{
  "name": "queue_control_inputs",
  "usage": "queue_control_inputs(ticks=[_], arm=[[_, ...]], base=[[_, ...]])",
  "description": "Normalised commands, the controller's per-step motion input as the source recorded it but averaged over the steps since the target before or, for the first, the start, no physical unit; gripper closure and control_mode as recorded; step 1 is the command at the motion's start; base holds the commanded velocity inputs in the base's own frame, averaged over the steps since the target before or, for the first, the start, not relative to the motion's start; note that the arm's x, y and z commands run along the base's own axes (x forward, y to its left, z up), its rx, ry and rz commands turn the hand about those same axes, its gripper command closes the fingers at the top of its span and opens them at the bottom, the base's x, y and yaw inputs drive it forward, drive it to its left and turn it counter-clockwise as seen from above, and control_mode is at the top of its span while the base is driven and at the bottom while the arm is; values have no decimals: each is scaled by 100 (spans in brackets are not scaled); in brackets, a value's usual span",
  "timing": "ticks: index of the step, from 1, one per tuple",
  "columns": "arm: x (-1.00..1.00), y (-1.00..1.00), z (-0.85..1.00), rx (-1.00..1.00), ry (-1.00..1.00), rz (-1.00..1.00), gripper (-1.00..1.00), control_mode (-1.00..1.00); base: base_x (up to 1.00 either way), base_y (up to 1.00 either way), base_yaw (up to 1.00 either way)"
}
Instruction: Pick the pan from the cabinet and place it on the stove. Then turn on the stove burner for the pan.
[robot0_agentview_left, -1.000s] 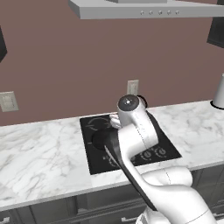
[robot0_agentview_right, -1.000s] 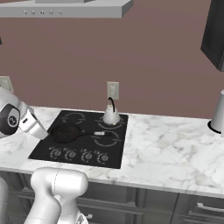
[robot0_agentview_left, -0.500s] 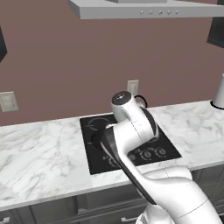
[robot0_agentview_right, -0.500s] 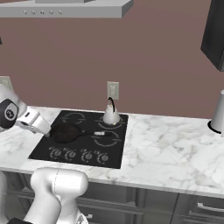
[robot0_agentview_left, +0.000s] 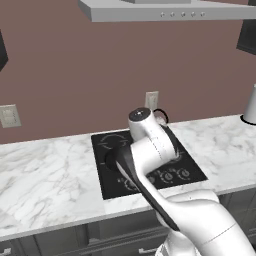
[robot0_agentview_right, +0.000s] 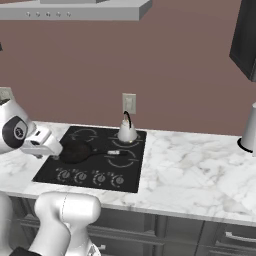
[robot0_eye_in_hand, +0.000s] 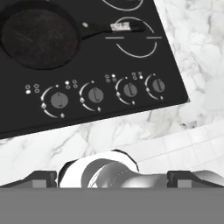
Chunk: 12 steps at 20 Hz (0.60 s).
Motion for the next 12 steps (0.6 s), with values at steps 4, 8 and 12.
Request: queue_control_inputs(ticks=[4, 8, 12], arm=[[0, 0, -35, 3, -1, 6, -100, -100], [8, 0, -23, 3, 0, 5, -100, -100], [20, 0, -21, 4, 0, 3, -100, -100]], base=[[0, 0, 0], [0, 0, 0], [0, 0, 0]])
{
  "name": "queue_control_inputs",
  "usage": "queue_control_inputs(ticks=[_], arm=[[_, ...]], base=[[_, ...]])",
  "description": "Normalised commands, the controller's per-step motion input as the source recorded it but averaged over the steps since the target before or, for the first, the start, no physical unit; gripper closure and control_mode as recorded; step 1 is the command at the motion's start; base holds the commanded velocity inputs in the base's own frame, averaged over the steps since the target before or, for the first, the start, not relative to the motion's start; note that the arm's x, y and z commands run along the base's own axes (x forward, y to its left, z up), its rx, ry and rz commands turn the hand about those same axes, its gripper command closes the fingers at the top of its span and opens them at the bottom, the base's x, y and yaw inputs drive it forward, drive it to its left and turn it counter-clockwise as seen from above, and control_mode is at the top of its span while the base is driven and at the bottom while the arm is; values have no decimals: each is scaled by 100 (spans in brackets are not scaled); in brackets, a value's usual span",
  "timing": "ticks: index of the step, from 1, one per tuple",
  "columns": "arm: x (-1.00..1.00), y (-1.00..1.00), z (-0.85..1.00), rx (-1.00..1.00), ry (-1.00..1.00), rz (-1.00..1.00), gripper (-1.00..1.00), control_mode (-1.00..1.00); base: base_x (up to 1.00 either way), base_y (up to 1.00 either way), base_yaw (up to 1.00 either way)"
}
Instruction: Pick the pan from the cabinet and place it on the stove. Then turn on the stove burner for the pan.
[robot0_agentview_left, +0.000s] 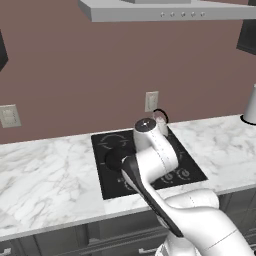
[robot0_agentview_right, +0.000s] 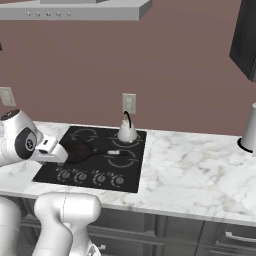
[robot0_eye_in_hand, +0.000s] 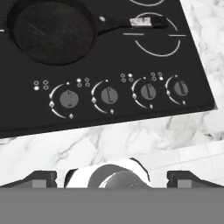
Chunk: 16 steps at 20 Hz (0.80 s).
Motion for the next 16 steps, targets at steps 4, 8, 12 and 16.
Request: queue_control_inputs(ticks=[4, 8, 12, 16], arm=[[25, 0, -14, 6, 0, 1, -100, -100], [24, 1, -7, 7, 1, 0, -100, -100], [14, 6, -8, 3, 5, 0, -100, -100], [0, 13, -7, 0, 9, 0, -100, -100]], base=[[0, 0, 0], [0, 0, 0], [0, 0, 0], [0, 0, 0]])
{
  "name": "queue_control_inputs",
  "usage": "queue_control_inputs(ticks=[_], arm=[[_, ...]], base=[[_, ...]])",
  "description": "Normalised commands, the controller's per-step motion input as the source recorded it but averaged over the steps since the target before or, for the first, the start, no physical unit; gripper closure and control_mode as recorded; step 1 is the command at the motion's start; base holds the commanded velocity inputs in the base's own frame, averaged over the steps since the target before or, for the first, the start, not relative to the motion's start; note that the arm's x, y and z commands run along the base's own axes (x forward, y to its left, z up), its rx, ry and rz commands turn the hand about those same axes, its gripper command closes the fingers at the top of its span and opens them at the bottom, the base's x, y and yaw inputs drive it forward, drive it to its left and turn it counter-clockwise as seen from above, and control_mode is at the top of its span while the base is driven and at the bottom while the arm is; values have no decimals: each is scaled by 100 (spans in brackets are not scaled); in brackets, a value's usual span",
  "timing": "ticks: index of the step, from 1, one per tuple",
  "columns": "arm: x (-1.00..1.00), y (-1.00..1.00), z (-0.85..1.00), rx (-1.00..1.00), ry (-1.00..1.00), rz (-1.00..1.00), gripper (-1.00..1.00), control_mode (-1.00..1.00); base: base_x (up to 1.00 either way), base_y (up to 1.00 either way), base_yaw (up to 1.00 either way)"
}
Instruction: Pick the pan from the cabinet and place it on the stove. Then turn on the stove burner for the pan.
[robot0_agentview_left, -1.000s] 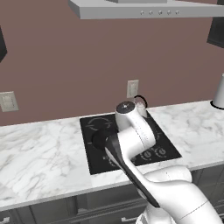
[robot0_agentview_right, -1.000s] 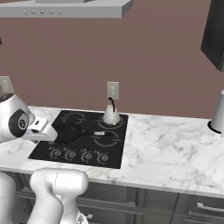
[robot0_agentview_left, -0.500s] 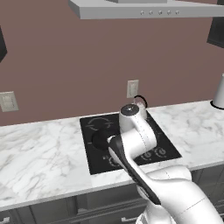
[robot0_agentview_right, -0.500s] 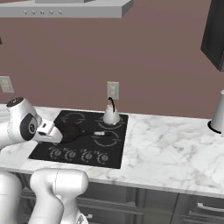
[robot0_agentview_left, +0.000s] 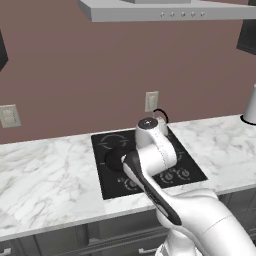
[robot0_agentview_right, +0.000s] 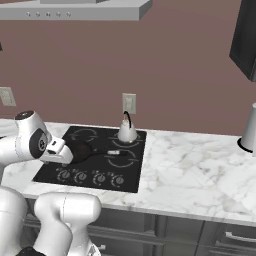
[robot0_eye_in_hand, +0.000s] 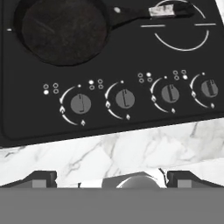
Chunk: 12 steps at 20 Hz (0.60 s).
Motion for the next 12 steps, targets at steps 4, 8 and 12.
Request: queue_control_inputs(ticks=[4, 8, 12], arm=[[3, 17, -6, 0, 11, 0, -100, -100], [12, 9, -11, 1, 8, 0, -100, -100], [22, 1, -22, 4, 2, 0, -100, -100]], base=[[0, 0, 0], [0, 0, 0], [0, 0, 0]])
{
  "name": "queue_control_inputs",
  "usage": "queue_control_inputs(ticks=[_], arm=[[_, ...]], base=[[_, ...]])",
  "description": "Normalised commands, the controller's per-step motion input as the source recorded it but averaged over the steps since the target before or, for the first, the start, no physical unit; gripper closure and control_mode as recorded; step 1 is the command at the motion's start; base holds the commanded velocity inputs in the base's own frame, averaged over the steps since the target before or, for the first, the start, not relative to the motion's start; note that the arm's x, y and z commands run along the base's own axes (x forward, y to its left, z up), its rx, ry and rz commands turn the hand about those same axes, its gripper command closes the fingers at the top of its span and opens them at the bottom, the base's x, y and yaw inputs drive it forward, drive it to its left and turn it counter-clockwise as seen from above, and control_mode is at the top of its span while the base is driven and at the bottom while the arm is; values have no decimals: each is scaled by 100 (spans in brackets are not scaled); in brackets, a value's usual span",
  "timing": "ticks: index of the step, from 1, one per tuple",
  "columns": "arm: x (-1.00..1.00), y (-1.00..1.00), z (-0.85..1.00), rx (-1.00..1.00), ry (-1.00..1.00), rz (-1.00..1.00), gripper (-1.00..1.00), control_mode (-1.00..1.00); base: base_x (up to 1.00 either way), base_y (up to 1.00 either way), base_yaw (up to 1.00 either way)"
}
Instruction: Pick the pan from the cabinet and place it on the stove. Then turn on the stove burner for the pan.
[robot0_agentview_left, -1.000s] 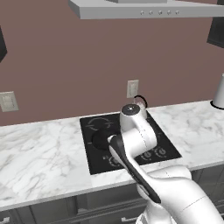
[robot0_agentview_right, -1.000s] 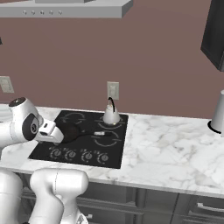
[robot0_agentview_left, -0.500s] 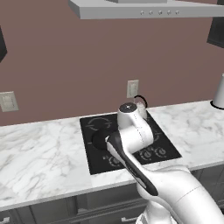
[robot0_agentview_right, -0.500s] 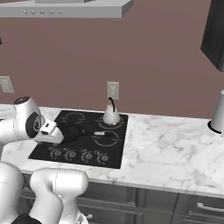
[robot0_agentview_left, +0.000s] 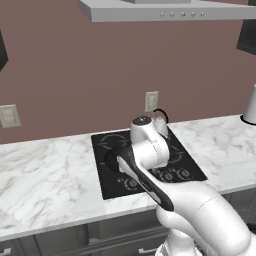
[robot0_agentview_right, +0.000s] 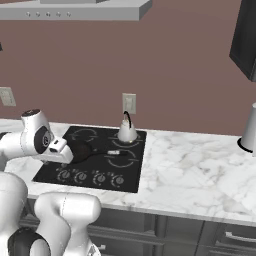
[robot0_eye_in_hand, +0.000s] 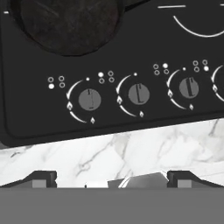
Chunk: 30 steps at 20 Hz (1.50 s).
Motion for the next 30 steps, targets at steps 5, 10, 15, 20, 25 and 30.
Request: queue_control_inputs(ticks=[5, 10, 15, 20, 25, 30], arm=[[25, 0, -35, 4, -2, 0, -100, -100], [25, 1, -33, 4, -1, 0, -100, -100], [26, 2, -28, 3, 0, 0, -100, -100], [22, 5, -27, 1, 0, 0, -100, -100], [15, 12, -22, 0, 0, 0, -100, -100], [6, 9, -15, 0, 0, 0, -100, -100]], base=[[0, 0, 0], [0, 0, 0], [0, 0, 0], [0, 0, 0], [0, 0, 0], [0, 0, 0]])
